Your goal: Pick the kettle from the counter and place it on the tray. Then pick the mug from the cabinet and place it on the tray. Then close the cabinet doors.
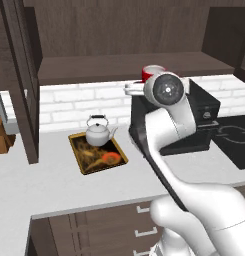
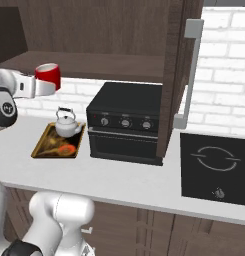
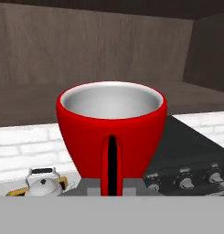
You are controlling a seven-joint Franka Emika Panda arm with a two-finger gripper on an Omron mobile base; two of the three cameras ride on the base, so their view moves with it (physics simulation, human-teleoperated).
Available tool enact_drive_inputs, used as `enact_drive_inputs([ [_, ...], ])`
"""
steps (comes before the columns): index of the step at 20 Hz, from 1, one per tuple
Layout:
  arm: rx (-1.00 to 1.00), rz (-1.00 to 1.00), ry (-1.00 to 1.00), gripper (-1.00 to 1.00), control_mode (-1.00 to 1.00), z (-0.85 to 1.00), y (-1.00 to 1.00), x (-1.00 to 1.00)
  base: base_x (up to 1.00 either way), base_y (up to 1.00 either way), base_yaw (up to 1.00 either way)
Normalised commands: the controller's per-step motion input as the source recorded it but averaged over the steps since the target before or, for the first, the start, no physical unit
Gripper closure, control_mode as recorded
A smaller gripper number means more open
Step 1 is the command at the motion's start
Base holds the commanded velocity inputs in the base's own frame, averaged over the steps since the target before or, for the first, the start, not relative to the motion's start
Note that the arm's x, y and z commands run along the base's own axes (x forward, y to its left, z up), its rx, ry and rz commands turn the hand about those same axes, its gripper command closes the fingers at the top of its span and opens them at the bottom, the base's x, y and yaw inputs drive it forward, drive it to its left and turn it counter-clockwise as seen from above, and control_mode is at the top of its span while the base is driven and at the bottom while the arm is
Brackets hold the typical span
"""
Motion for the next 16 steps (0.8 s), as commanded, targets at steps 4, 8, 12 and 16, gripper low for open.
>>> enact_drive_inputs([
  [4, 0.11, 0.43, 0.05, 1.0, -1.0, -0.12, 0.0, -0.17, 0.0, 0.0, 0.0],
  [8, 0.11, 0.59, 0.13, 1.0, -1.0, -0.19, 0.03, -0.01, 0.0, 0.0, 0.0],
  [12, 0.01, 0.55, 0.06, 1.0, -1.0, -0.42, 0.11, 0.0, 0.0, 0.0, 0.0],
  [16, 0.0, 0.27, 0.0, 1.0, -1.0, -0.23, 0.05, 0.0, 0.0, 0.0, 0.0],
])
